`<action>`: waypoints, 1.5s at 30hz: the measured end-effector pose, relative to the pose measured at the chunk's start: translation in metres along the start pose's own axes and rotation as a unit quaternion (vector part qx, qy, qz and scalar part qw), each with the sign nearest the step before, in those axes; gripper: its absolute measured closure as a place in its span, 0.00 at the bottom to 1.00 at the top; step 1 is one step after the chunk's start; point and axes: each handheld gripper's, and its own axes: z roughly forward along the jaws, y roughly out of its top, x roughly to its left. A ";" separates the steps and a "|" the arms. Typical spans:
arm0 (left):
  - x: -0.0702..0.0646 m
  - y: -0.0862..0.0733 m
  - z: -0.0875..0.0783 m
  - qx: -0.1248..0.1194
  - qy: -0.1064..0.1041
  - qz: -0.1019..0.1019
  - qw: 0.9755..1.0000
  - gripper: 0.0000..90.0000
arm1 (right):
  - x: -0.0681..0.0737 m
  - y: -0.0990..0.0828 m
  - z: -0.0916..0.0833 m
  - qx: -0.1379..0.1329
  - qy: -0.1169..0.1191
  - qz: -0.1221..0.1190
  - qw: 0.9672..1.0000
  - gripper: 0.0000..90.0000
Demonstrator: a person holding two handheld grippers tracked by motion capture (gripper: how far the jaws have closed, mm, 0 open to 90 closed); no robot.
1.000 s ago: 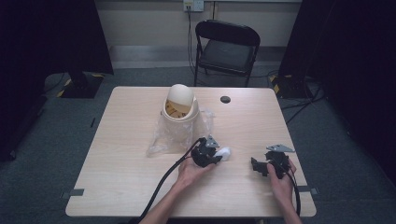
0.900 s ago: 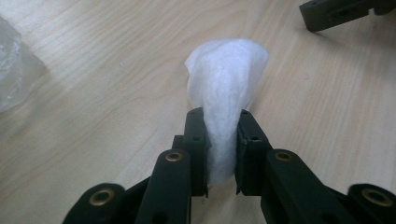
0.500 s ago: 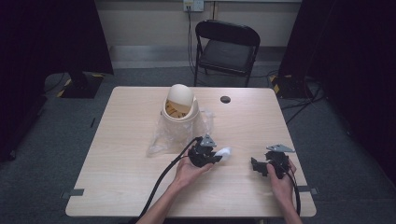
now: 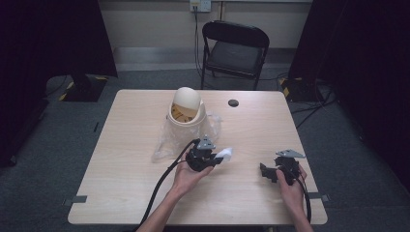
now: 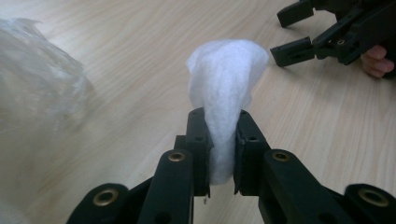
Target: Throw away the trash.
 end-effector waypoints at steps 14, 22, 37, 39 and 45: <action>0.007 0.004 -0.033 -0.031 0.015 -0.007 0.999 0.89 | 0.000 0.000 0.000 0.000 0.000 0.000 1.000 0.11; 0.013 0.010 -0.054 -0.047 0.029 -0.001 0.998 0.89 | 0.000 0.000 0.000 0.000 0.000 0.000 1.000 0.11; 0.038 0.014 -0.090 -0.073 0.052 -0.022 0.996 0.89 | 0.000 0.000 0.000 0.000 0.000 0.000 1.000 0.11; 0.041 0.014 -0.095 -0.077 0.054 -0.029 0.995 0.89 | 0.000 0.000 0.000 0.000 0.000 0.000 1.000 0.11; 0.050 0.015 -0.105 -0.078 0.068 -0.031 0.994 0.89 | 0.000 0.000 0.000 0.000 0.000 0.000 1.000 0.11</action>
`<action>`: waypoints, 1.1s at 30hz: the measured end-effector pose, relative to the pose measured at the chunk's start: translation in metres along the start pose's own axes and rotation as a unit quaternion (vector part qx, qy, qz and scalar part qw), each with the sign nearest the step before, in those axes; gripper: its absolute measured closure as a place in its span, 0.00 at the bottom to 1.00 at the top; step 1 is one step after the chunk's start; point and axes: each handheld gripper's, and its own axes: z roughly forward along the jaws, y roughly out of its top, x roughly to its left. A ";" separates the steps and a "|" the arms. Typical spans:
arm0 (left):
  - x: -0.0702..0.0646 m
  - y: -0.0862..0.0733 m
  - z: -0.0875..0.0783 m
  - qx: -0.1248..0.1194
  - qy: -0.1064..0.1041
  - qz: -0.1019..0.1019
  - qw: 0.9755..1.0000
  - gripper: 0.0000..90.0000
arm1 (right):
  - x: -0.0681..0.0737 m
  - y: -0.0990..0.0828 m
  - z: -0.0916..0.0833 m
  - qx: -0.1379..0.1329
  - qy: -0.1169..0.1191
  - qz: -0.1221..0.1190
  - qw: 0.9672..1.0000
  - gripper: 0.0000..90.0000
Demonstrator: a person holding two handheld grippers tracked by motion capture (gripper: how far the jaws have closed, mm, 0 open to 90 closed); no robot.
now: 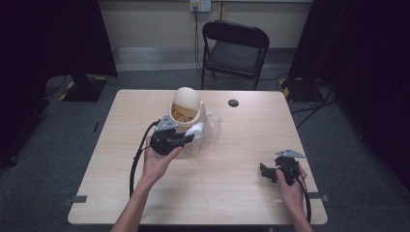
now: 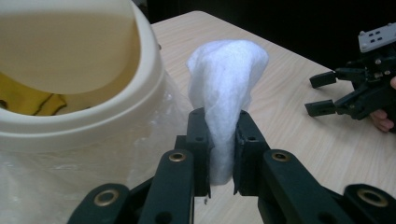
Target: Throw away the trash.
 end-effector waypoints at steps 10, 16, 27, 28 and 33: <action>0.020 0.008 -0.010 0.006 0.029 -0.002 1.000 0.89 | 0.000 0.000 0.000 0.000 0.000 0.000 1.000 0.11; 0.030 0.014 -0.011 0.026 0.039 0.000 0.999 0.89 | 0.000 0.000 0.000 0.000 0.000 0.000 1.000 0.11; 0.047 0.019 -0.005 0.040 0.052 -0.013 0.998 0.88 | 0.000 0.000 0.000 0.000 0.000 0.000 1.000 0.11; 0.049 0.021 -0.004 0.039 0.054 -0.012 0.998 0.88 | 0.000 0.000 0.000 0.000 0.000 0.000 1.000 0.11; 0.056 0.029 0.002 0.058 0.063 -0.012 0.996 0.88 | 0.000 0.000 0.000 0.000 0.000 0.000 1.000 0.11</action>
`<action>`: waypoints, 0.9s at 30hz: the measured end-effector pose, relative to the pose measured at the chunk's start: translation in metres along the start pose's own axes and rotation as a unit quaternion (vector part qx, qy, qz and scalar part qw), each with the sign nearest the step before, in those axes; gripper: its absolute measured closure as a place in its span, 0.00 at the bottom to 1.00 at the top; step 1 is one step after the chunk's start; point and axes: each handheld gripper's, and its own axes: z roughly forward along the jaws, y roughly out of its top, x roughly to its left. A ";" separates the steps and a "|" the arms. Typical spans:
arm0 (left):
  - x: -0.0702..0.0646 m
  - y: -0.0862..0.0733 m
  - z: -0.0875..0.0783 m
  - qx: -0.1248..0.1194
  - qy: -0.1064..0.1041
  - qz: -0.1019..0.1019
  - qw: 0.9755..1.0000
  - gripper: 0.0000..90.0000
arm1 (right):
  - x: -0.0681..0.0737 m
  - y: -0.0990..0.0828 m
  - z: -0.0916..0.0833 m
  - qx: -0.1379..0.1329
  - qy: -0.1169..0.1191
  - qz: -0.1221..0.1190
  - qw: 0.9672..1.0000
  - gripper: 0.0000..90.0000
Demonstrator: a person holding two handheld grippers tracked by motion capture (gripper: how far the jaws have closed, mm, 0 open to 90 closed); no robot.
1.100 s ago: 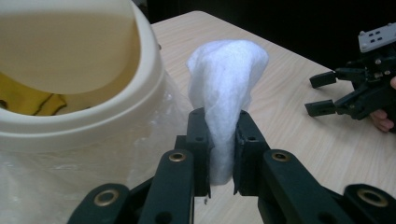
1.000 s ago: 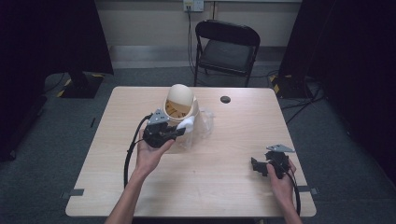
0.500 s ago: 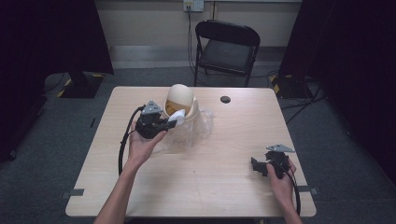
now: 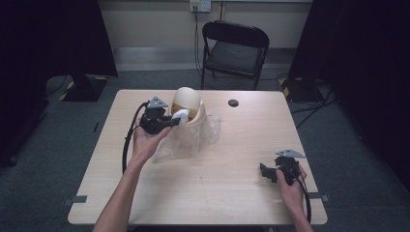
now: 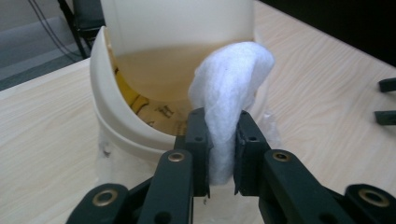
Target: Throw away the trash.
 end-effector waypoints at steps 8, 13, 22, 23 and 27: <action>0.003 0.008 0.009 0.009 -0.001 0.001 1.000 0.87 | 0.000 0.000 0.000 0.000 0.000 0.000 1.000 0.11; 0.002 0.013 0.018 0.021 -0.002 0.008 1.000 0.86 | 0.000 0.000 0.000 0.000 0.000 0.000 1.000 0.11; 0.005 0.013 0.029 0.020 -0.009 -0.001 1.000 0.85 | 0.000 0.000 0.000 0.000 0.000 0.000 1.000 0.11; 0.006 0.013 0.031 0.022 -0.009 -0.003 1.000 0.85 | 0.000 0.000 0.000 0.000 0.000 0.000 1.000 0.11; 0.007 0.014 0.038 0.042 0.000 0.001 0.999 0.84 | 0.000 0.000 0.000 0.000 0.000 0.000 1.000 0.11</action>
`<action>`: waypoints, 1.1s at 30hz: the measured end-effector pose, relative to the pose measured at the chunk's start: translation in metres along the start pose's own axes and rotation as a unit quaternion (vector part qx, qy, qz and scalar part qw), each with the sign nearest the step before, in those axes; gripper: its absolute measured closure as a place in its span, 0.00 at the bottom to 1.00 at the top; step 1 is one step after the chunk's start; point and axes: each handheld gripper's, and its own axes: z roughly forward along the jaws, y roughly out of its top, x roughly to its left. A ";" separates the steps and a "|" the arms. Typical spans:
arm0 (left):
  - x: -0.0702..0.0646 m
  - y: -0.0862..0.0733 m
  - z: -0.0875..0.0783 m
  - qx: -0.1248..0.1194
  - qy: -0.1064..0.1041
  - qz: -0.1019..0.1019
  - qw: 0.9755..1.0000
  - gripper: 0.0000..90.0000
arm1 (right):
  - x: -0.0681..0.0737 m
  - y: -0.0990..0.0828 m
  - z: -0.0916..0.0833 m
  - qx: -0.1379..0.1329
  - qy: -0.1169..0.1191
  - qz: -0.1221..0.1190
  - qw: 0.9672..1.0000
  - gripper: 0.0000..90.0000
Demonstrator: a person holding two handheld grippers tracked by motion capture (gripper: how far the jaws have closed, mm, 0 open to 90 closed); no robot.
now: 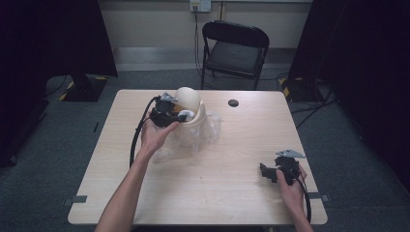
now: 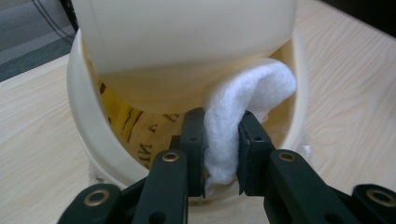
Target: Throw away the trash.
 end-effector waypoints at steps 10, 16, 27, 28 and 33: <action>0.001 0.006 0.010 0.021 0.011 -0.013 1.000 0.72 | 0.000 0.000 0.000 0.000 0.000 0.000 1.000 0.11; -0.002 0.008 0.011 0.025 0.017 -0.011 0.999 0.64 | 0.000 0.000 0.000 0.000 0.000 0.000 1.000 0.11; -0.002 0.008 0.003 0.008 0.006 -0.023 1.000 0.49 | 0.000 0.000 0.000 0.000 0.000 0.000 1.000 0.11; -0.002 0.008 0.002 0.004 0.004 -0.028 1.000 0.48 | 0.000 0.000 0.000 0.000 0.000 0.000 1.000 0.11; -0.002 0.008 -0.004 -0.003 0.002 -0.029 1.000 0.44 | 0.000 0.000 0.000 0.000 0.000 0.000 1.000 0.11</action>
